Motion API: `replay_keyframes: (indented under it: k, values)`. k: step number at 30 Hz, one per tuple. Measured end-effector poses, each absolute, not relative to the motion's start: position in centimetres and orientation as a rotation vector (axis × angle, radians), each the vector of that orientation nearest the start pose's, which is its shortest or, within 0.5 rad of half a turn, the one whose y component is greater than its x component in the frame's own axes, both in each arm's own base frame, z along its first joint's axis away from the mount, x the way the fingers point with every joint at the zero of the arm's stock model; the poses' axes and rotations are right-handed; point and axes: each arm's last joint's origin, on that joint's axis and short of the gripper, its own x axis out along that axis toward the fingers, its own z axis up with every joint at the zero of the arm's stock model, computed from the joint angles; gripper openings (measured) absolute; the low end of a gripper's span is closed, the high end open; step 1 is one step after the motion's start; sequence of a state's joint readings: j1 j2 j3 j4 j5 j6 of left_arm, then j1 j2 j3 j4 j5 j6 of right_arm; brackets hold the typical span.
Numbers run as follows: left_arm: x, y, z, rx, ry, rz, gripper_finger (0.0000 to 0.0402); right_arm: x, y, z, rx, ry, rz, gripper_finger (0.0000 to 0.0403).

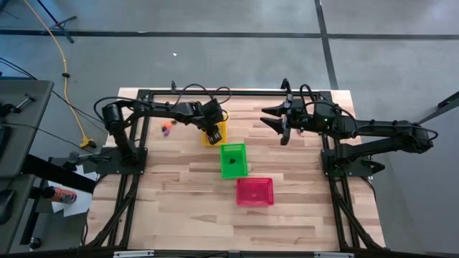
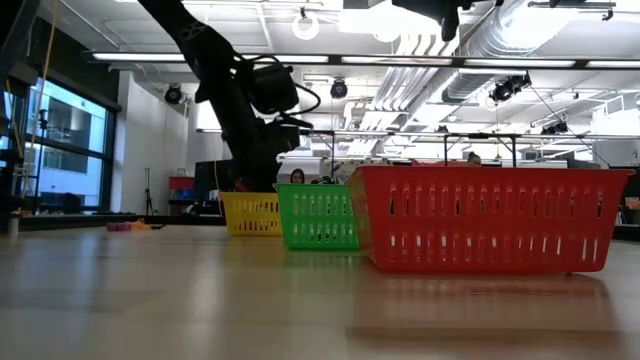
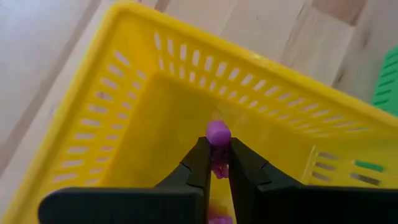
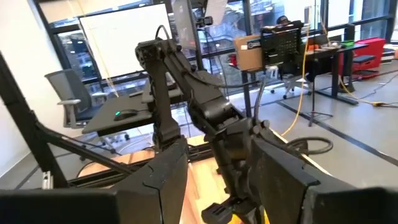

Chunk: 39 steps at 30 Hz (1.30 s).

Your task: Sort Halloween decoration

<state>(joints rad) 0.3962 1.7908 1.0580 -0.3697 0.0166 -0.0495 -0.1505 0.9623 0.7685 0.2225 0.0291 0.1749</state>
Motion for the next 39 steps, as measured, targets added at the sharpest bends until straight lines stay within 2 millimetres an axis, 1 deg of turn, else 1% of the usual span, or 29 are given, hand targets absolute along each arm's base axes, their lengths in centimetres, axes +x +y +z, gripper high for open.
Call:
replay_keyframes:
  k: [5,11,18,21,25,30,35,39]
  values:
    - [31.9,13.3,14.2,-0.278,1.118,0.365,0.0024,21.5,-3.4,33.5,0.175,-0.045,-0.185,0.0169]
    - [32.1,13.1,13.7,-0.275,1.131,0.362,0.004,21.5,-3.4,33.5,0.175,-0.045,-0.185,0.0169]
    - [32.0,13.1,13.6,-0.279,1.141,0.362,0.0085,21.5,-3.4,33.5,0.173,-0.045,-0.189,0.0169]
    - [31.9,13.1,14.2,-0.298,1.118,0.379,0.0112,21.5,-3.4,33.5,0.173,-0.047,-0.198,0.0169]
    - [31.6,13.1,15.9,-0.296,1.067,0.388,0.0145,21.5,-3.4,33.5,0.173,-0.046,-0.2,0.0169]
    - [31.0,12.8,19.0,-0.28,0.975,0.388,0.0173,21.5,-3.4,33.5,0.173,-0.047,-0.2,0.0169]
    - [29.5,11.9,23.7,-0.311,0.814,0.407,0.0181,21.5,-3.5,33.5,0.179,-0.056,-0.214,0.0169]
    - [28.2,10.2,28.1,-0.29,0.626,0.349,0.0182,21.5,-3.5,33.5,0.18,-0.056,-0.214,0.0169]
